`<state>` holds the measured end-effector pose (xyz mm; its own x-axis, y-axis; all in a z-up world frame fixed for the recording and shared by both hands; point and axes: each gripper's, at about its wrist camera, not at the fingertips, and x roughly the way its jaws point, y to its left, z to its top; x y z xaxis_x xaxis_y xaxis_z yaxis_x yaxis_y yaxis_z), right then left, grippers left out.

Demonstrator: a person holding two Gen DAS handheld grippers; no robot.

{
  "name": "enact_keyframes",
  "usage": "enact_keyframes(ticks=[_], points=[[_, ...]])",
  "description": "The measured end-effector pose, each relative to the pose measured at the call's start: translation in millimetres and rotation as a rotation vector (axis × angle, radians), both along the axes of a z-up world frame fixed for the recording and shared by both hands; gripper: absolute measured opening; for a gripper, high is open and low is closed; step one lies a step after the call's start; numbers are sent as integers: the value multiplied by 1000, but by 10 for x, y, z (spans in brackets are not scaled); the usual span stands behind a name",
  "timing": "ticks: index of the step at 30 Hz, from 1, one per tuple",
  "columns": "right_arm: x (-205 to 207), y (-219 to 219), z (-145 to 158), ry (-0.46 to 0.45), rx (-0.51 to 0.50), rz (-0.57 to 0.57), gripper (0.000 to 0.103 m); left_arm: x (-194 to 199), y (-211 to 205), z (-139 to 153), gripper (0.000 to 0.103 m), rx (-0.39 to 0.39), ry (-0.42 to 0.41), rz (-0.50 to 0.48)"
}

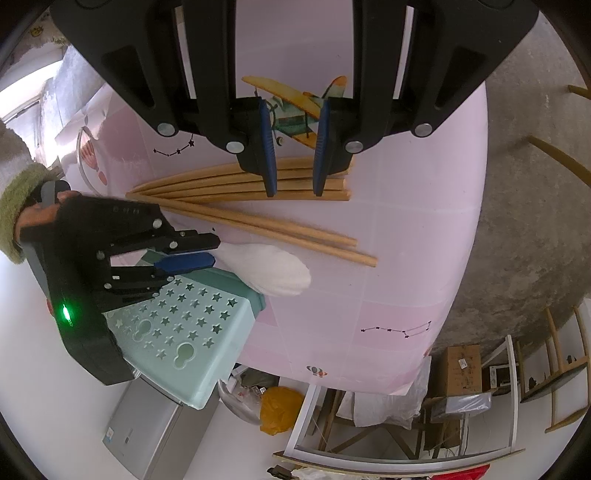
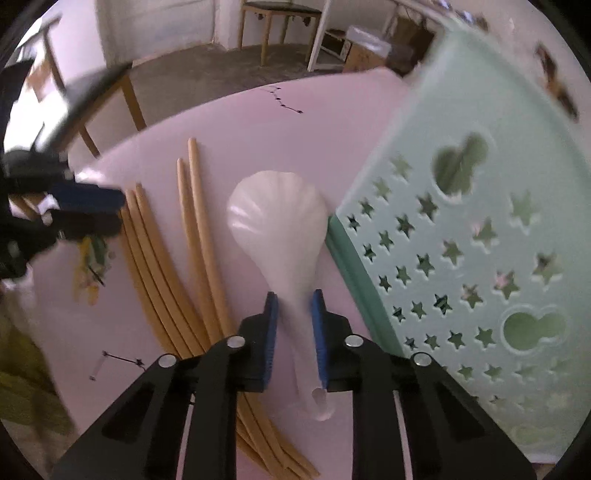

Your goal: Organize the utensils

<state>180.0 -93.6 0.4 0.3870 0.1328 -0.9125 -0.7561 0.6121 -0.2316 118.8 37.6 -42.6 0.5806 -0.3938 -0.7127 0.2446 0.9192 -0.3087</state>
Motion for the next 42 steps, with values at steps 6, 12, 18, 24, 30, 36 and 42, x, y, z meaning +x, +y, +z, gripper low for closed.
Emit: enact_keyframes(ticks=[6, 12, 18, 24, 30, 36, 42], points=[[-225, 148, -99, -94, -122, 66, 0, -16, 36, -15, 18, -9, 0, 11], [-22, 171, 100, -65, -33, -9, 0, -69, 91, -8, 18, -11, -8, 23], [228, -54, 381, -29, 146, -216, 6, -112, 145, 6, 18, -16, -14, 42], [279, -244, 322, -29, 278, -425, 9, -131, 161, 14, 18, -16, -15, 42], [328, -435, 70, -15, 317, -578, 9, -124, 161, 14, 18, -12, -18, 46], [363, -807, -167, 26, 393, -761, 9, -76, 136, -31, 18, -4, 3, 37], [497, -1026, -237, 26, 483, -848, 8, -53, 83, 15, 18, 3, -3, 28]])
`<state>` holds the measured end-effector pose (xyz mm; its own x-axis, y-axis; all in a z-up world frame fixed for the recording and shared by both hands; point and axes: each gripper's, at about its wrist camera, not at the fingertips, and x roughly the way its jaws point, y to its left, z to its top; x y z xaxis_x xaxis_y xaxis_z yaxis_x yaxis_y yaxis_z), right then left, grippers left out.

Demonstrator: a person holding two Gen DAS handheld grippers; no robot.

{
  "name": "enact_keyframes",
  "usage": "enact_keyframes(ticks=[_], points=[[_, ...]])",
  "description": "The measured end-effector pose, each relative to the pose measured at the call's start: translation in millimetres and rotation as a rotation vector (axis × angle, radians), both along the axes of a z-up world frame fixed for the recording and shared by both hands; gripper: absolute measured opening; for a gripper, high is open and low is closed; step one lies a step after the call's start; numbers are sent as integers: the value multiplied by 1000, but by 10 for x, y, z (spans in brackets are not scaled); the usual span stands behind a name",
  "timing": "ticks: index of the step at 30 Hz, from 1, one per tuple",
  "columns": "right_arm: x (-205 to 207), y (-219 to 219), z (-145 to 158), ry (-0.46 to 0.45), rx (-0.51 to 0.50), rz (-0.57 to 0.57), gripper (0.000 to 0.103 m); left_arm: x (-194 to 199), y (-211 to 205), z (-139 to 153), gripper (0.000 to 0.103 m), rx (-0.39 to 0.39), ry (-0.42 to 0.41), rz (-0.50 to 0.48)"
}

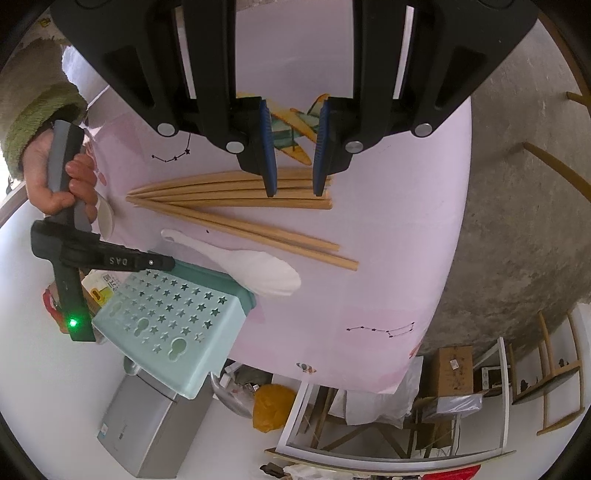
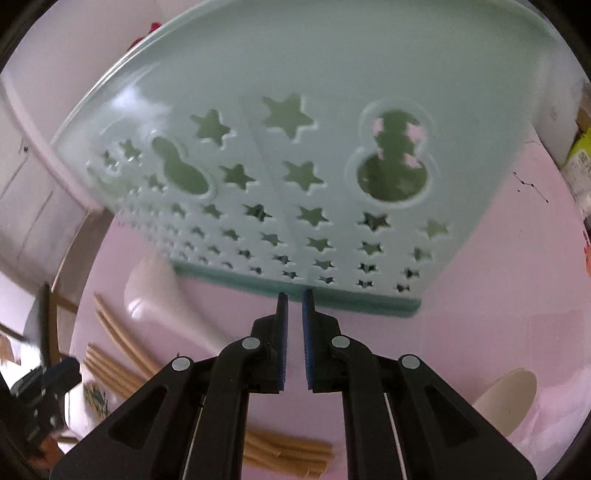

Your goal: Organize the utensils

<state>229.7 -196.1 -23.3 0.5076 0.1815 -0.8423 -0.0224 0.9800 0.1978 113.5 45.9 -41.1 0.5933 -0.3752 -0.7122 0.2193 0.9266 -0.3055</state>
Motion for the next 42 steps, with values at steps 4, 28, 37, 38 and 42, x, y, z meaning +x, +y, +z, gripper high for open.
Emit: enact_keyframes(ticks=[4, 28, 37, 38, 42], points=[[86, -51, -46, 20, 61, -15, 8, -34, -16, -8, 18, 7, -2, -8], [-196, 6, -37, 19, 168, 11, 32, -37, -162, 39, 18, 29, 3, -38], [-355, -7, 35, 16, 172, 19, 39, -76, -184, 71, 24, 32, -4, -35], [-378, 18, 24, 15, 172, 19, 39, -83, -188, 78, 24, 32, -5, -35], [-454, 14, 45, 12, 173, 17, 42, -111, -202, 106, 24, 34, -13, -34]])
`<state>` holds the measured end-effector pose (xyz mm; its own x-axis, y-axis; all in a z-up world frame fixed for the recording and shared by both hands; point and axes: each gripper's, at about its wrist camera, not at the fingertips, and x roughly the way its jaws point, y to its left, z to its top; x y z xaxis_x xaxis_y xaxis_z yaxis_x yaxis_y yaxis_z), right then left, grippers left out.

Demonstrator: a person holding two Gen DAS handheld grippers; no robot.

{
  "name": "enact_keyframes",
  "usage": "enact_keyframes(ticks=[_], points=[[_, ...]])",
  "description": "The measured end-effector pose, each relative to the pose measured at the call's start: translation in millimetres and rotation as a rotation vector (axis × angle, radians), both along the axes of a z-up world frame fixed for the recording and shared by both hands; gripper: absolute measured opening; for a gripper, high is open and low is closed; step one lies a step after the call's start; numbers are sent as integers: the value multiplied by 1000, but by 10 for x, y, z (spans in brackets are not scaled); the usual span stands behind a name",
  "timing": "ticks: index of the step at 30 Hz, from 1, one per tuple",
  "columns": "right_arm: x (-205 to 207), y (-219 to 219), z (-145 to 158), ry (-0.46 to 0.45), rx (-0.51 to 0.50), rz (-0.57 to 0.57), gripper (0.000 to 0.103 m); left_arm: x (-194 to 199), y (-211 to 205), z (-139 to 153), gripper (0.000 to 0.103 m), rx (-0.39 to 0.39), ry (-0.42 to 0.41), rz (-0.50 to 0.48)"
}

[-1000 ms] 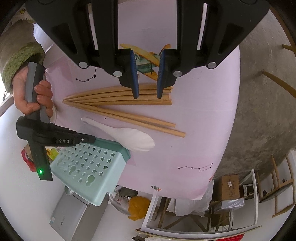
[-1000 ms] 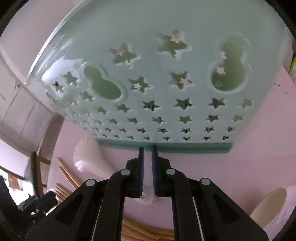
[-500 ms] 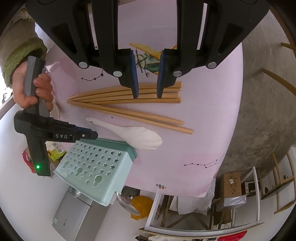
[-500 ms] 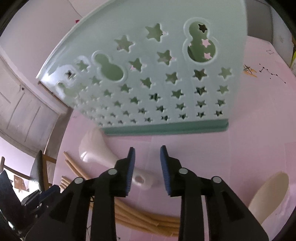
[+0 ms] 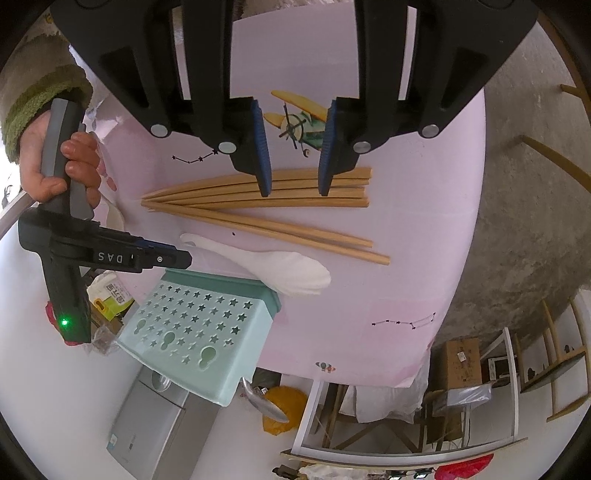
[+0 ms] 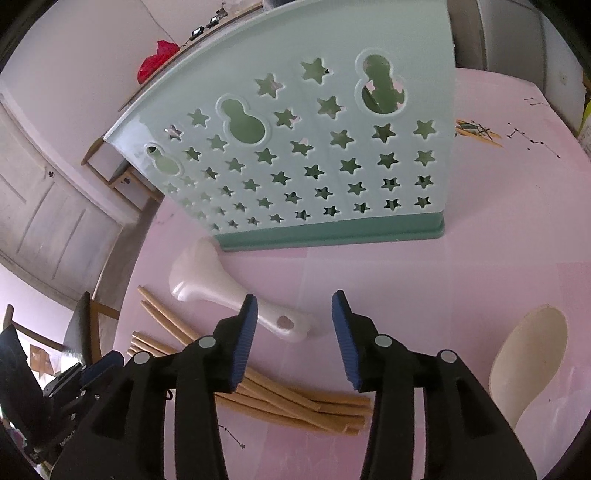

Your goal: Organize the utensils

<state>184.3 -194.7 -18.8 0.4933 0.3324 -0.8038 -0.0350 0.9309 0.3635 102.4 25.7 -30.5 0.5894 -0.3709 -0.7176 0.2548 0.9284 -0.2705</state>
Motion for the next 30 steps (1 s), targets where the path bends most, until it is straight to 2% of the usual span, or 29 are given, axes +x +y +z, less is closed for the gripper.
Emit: enact_keyframes(ticks=[10, 20, 27, 30], points=[[9, 21, -24, 15, 6, -22, 49, -97, 2, 67, 26, 3, -17, 9], [-12, -162, -104, 62, 47, -106, 52, -168, 12, 90, 26, 4, -27, 14], [59, -248, -155, 88, 93, -134, 54, -193, 27, 96, 26, 1, -31, 21], [95, -288, -175, 104, 163, -132, 54, -204, 54, 103, 26, -5, -35, 28]])
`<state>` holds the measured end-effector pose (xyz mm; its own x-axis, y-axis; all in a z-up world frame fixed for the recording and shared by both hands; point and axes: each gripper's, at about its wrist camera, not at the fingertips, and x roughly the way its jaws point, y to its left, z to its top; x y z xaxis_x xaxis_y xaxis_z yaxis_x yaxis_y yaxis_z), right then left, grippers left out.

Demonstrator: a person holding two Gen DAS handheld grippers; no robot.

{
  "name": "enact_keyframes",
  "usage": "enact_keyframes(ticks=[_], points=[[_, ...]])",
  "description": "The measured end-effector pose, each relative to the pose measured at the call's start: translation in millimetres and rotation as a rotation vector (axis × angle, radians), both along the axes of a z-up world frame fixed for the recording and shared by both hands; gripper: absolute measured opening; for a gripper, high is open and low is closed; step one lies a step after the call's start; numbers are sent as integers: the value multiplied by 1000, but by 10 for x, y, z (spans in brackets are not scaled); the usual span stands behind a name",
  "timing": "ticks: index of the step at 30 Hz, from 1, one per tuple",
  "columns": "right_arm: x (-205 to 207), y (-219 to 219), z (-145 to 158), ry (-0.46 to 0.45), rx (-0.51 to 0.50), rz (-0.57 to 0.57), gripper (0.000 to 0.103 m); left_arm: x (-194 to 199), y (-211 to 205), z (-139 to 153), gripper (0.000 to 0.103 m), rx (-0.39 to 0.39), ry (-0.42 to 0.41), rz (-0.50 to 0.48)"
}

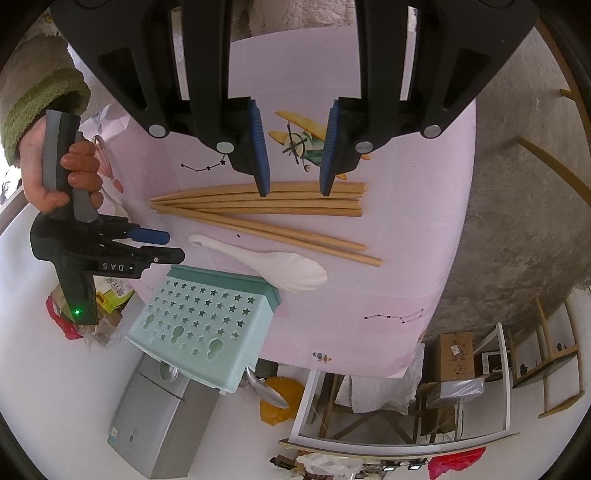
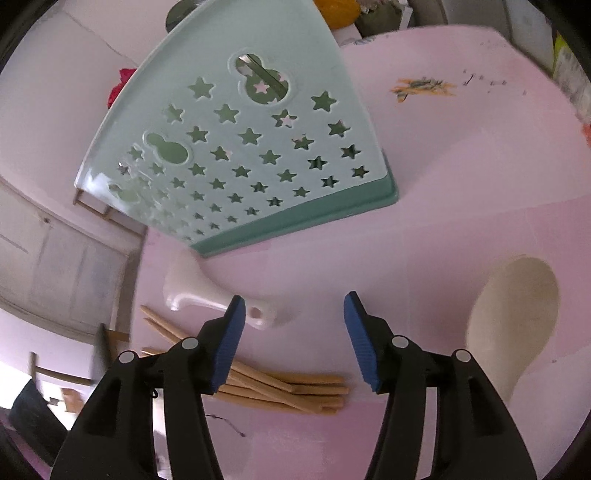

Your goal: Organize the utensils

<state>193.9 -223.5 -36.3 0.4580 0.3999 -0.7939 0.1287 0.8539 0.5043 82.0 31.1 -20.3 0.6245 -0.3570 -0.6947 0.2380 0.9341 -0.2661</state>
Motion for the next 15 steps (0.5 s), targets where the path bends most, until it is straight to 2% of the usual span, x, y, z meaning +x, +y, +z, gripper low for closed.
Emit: enact_keyframes(ticks=[3, 7, 15], points=[[27, -42, -19, 9, 68, -4, 54, 10, 55, -20, 26, -4, 7, 12], [71, -144, -151, 43, 283, -17, 54, 41, 137, -44, 26, -13, 13, 28], [86, -180, -288, 88, 489, -25, 54, 119, 223, -116, 26, -29, 30, 39]])
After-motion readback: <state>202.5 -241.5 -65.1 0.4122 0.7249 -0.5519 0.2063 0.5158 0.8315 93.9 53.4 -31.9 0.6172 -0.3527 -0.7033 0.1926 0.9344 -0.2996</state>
